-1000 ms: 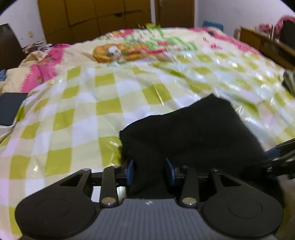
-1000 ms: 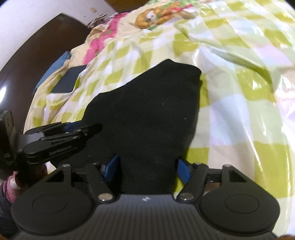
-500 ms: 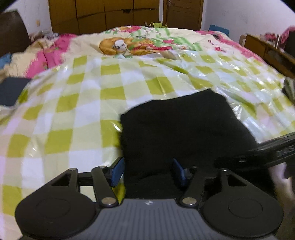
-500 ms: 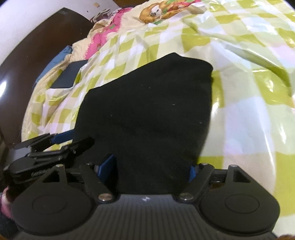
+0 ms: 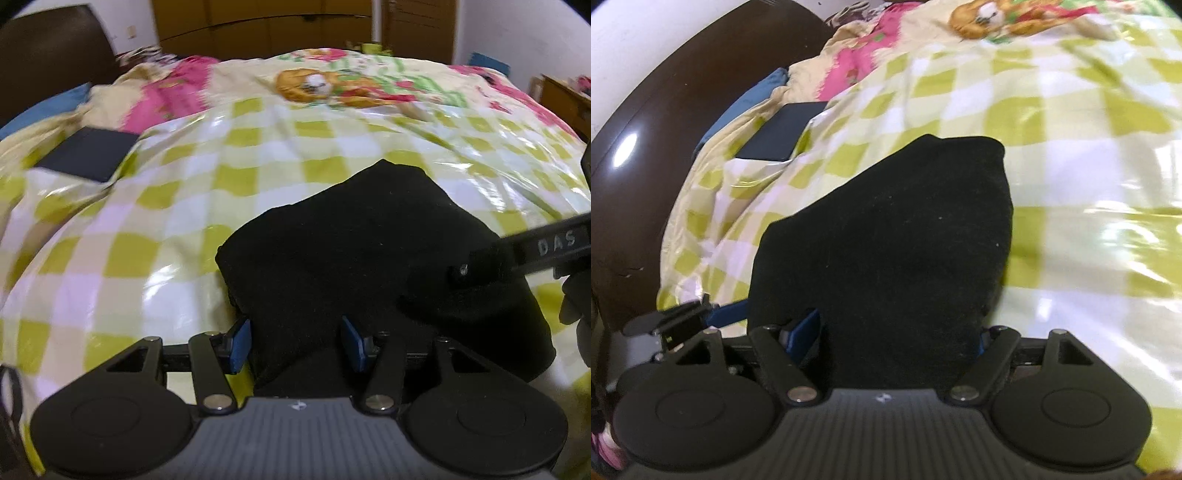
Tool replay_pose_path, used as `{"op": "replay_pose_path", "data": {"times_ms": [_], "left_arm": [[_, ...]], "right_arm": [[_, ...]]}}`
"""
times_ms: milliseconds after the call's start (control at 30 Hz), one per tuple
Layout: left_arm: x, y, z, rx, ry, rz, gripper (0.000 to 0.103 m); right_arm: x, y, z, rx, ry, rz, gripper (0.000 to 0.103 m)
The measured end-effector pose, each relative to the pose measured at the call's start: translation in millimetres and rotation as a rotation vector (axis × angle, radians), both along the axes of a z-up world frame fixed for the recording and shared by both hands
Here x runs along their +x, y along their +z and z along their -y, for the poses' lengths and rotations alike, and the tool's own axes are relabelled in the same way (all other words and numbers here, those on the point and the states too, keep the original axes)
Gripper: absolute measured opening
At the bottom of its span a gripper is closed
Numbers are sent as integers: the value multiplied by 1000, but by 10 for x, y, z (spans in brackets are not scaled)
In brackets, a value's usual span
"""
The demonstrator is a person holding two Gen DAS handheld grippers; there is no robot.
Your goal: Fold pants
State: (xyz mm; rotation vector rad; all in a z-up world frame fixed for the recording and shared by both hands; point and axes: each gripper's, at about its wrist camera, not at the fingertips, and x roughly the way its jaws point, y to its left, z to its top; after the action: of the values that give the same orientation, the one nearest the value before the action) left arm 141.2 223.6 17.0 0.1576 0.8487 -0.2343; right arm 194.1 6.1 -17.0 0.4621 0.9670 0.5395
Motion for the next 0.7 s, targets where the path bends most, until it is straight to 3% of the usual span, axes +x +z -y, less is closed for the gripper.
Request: {"op": "replay_pose_path", "data": {"times_ms": [167, 333, 500, 600, 700], "left_arm": [[-2, -26, -316, 53, 83, 0, 65], [138, -44, -636, -3, 142, -2, 70], [199, -44, -691, 50, 180, 7, 70], [140, -20, -758, 7, 207, 9, 71], [70, -43, -685, 12, 215, 29, 71]], "right_arm": [[184, 26, -443, 33, 46, 1, 79], [379, -152, -656, 62, -12, -49, 79], [479, -131, -966, -2, 56, -1, 79], [485, -129, -868, -35, 78, 6, 75], [425, -125, -666, -55, 79, 4, 69]]}}
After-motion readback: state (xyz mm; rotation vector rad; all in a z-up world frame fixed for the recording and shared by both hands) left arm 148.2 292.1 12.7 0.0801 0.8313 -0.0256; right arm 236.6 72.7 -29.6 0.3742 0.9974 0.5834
